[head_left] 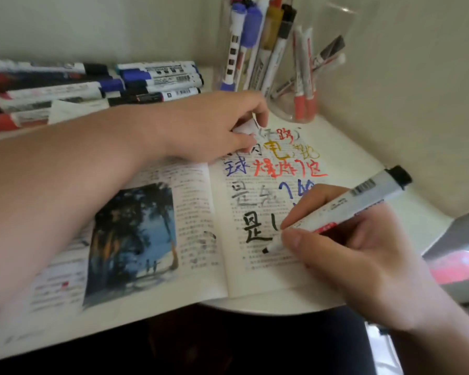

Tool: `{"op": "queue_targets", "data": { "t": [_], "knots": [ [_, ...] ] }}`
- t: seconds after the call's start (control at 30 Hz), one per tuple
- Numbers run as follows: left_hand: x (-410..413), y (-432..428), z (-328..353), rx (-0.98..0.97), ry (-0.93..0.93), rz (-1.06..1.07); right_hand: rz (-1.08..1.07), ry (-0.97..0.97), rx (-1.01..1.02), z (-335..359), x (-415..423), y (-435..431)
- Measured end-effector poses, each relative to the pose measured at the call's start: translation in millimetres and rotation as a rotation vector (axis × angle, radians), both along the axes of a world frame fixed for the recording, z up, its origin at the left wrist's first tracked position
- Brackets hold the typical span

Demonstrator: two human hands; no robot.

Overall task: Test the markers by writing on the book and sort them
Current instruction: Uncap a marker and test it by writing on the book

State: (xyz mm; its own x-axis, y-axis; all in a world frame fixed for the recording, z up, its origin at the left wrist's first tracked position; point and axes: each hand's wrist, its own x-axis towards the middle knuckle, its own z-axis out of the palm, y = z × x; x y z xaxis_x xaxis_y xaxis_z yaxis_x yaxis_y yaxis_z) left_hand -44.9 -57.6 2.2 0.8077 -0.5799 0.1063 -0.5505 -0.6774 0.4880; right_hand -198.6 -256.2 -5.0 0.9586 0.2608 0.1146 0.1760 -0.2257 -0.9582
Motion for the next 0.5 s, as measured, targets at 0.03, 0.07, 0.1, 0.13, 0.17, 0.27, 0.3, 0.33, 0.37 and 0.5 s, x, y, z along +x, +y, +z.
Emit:
{"op": "queue_targets", "data": {
  "t": [0.03, 0.07, 0.1, 0.13, 0.17, 0.27, 0.3, 0.33, 0.37, 0.5],
  "knots": [
    [0.2, 0.8, -0.6, -0.018, -0.004, -0.002, 0.005, -0.029, 0.002, -1.6, 0.1, 0.6],
    [0.3, 1.4, -1.1, -0.029, -0.014, -0.005, 0.008, -0.047, 0.005, -2.7, 0.7, 0.6],
    [0.7, 1.6, -1.5, -0.033, -0.032, -0.007, 0.01, -0.054, 0.006, -2.6, 1.3, 0.9],
    [1.2, 1.5, -1.7, -0.031, -0.051, -0.008, 0.011, -0.058, 0.001, -1.9, 1.6, 1.2],
    [1.8, 1.0, -1.9, -0.025, -0.064, -0.008, 0.016, -0.059, -0.009, -1.3, 1.9, 1.7],
    [5.0, 1.0, -3.5, -0.004, -0.077, -0.01, 0.017, -0.057, -0.082, -3.7, 2.3, 1.6],
    [6.0, 1.0, -3.9, 0.003, -0.084, -0.013, 0.011, -0.054, -0.113, -4.3, 2.7, 1.7],
    [6.8, 1.0, -4.1, 0.006, -0.09, -0.017, 0.004, -0.059, -0.142, -5.0, 2.7, 1.5],
    [7.7, 1.0, -4.3, 0.008, -0.095, -0.023, 0.003, -0.069, -0.168, -5.1, 2.1, 1.3],
    [9.0, -0.2, -5.7, 0.011, -0.113, -0.061, 0.107, 0.035, -0.127, -0.3, 0.1, 0.2]
  ]
}}
